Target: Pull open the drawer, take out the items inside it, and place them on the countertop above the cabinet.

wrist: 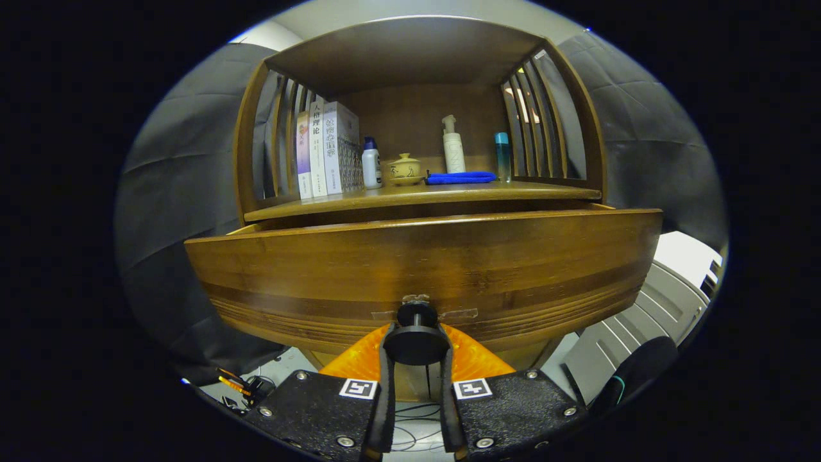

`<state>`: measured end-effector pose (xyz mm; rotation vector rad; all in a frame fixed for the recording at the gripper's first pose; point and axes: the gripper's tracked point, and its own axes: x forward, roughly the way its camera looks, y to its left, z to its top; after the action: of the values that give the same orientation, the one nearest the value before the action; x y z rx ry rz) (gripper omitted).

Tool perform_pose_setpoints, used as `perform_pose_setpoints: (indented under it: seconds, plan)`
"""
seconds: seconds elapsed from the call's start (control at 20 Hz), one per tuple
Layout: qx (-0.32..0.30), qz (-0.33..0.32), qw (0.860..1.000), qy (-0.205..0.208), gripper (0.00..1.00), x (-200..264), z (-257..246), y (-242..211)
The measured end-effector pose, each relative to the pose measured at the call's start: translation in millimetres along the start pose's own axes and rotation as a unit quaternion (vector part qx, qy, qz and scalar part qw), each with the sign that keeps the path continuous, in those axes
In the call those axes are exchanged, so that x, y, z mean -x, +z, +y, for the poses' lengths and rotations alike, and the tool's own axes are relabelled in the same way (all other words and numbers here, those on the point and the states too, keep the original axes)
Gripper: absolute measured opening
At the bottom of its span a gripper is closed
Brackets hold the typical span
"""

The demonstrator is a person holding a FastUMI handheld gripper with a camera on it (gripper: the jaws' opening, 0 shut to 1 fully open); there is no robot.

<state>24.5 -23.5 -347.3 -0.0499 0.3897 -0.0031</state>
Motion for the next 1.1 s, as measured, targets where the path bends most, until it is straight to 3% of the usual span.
perform_pose_setpoints:
  seconds: [0.2,1.05,1.1]
  plan:
    - [0.014,0.009,1.000,-0.003,0.29,25.7,1.4,-11.7]
    - [0.039,0.043,0.998,0.039,0.30,31.2,6.2,-20.4]
    - [0.032,0.047,0.997,0.043,0.39,32.9,9.0,-21.8]
